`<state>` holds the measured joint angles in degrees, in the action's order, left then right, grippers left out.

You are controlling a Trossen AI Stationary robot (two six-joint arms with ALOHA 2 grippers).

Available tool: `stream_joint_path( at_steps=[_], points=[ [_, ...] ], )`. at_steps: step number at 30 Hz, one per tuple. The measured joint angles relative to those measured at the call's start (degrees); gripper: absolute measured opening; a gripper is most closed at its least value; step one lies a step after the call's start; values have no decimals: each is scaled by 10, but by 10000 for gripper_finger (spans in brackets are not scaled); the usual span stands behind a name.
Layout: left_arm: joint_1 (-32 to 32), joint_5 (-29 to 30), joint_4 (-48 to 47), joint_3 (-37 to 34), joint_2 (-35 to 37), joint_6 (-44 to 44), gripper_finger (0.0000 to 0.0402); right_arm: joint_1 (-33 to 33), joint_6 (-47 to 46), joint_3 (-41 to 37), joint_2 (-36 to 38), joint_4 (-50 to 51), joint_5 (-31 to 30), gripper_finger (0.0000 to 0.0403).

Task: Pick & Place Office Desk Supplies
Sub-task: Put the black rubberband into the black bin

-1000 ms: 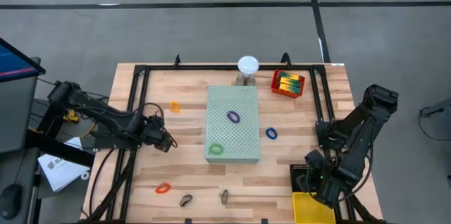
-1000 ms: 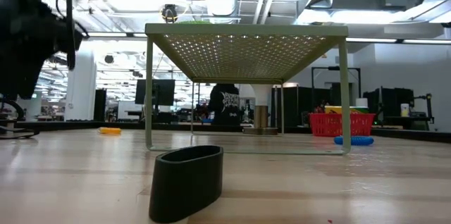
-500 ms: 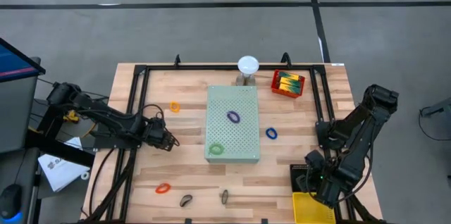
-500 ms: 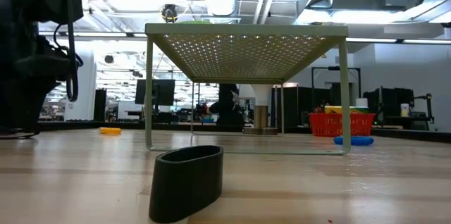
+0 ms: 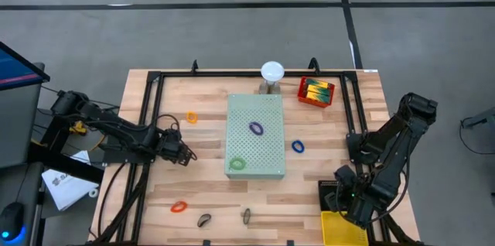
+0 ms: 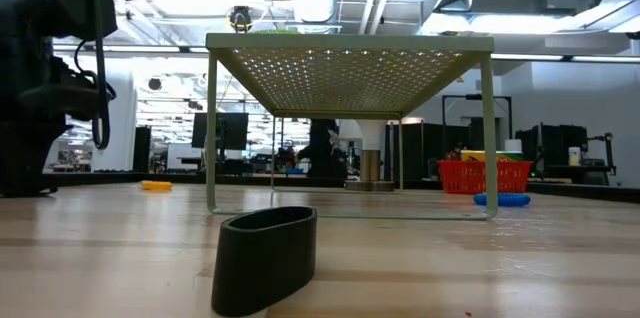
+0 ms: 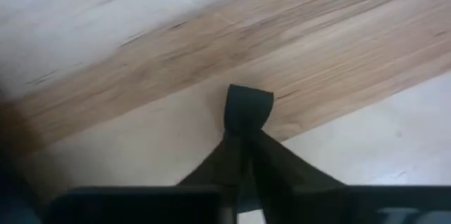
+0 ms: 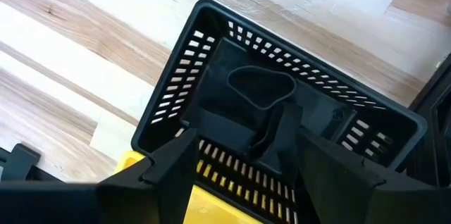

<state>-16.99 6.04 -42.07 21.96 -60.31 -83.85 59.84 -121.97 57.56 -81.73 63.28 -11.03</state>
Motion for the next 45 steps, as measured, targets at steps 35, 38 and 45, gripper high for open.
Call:
stream_joint_path(
  at_steps=[35, 38, 45],
  points=[
    [-57, -128, 603, 0, -1, 133, 1, -39, 47, 0, 0, -154, -195, 230],
    [-70, -132, 658, 0, -1, 135, 1, -63, 79, 0, 0, -205, -248, 230],
    [-74, -113, 715, 17, -1, 155, 1, -147, 274, 0, 0, -387, -294, 230]
  ],
)
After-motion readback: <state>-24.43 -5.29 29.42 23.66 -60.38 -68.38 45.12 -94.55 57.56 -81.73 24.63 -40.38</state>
